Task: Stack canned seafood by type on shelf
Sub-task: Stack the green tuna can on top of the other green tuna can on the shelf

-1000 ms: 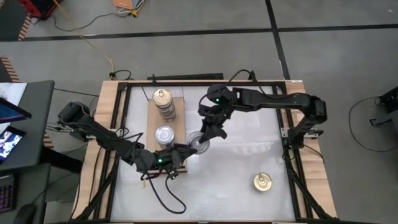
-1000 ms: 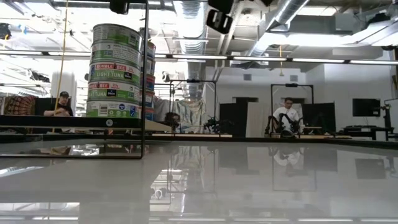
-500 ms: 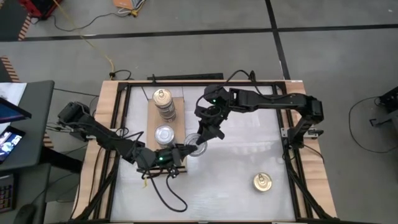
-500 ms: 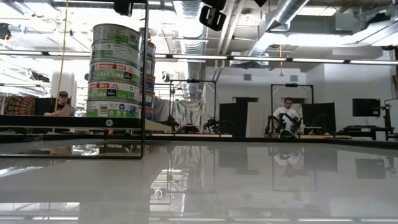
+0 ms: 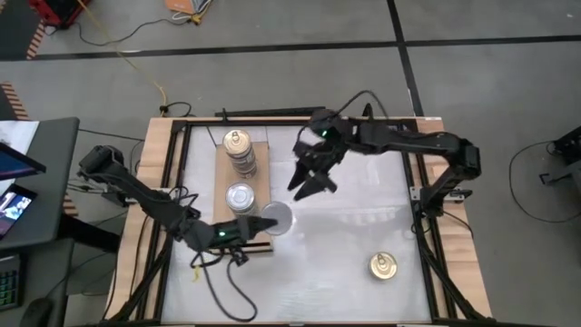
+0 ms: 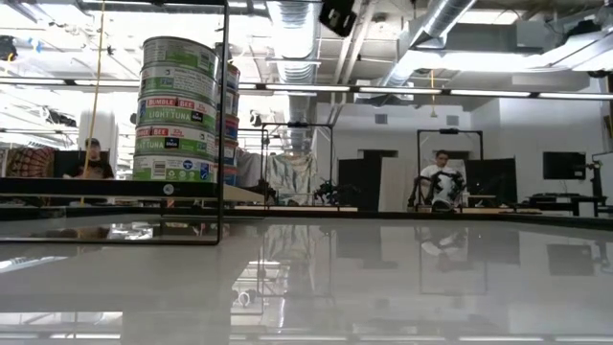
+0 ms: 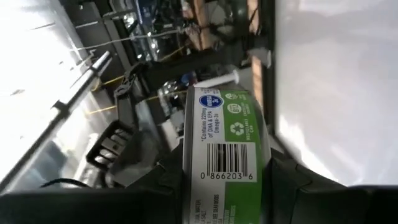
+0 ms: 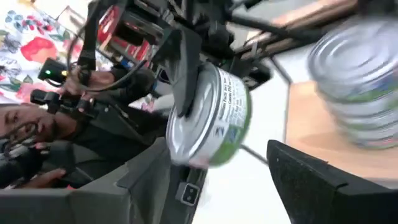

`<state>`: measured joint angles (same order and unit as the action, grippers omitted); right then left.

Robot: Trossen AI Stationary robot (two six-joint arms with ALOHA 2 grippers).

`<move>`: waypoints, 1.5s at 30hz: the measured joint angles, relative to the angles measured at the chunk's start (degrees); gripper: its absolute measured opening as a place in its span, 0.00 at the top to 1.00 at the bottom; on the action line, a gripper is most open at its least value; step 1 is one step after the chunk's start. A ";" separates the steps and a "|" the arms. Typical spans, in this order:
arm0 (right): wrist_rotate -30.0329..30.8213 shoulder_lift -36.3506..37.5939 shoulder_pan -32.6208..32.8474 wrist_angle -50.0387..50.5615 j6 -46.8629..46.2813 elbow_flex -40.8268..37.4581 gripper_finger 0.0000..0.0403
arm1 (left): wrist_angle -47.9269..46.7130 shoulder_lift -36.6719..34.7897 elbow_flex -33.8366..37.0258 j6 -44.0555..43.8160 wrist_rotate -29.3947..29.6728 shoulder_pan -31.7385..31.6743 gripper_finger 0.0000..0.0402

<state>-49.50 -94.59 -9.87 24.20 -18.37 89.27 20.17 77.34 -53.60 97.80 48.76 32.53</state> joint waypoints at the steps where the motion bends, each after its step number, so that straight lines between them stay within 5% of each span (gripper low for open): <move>1: 0.21 0.98 -0.57 0.81 0.70 0.07 0.28 | -2.34 -1.23 0.02 -2.38 0.31 0.72 0.69; 8: 13.07 7.64 -0.65 5.64 4.11 -1.79 0.28 | -27.04 -9.17 0.09 -26.61 11.82 4.67 0.68; 16: 21.69 9.98 2.98 5.67 4.94 -2.55 0.27 | -45.80 -15.57 0.09 -51.39 15.84 6.20 0.67; 35: 22.65 10.02 3.85 7.11 4.88 -2.55 0.27 | -56.17 -16.28 0.02 -59.47 8.81 2.60 0.66; 45: 22.65 10.02 3.85 7.11 4.76 -2.55 0.27 | -56.25 -16.31 -0.02 -57.71 8.47 2.60 0.48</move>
<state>-26.85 -84.58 -6.02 31.31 -13.61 86.72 -36.07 61.02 -53.63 40.09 57.23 35.14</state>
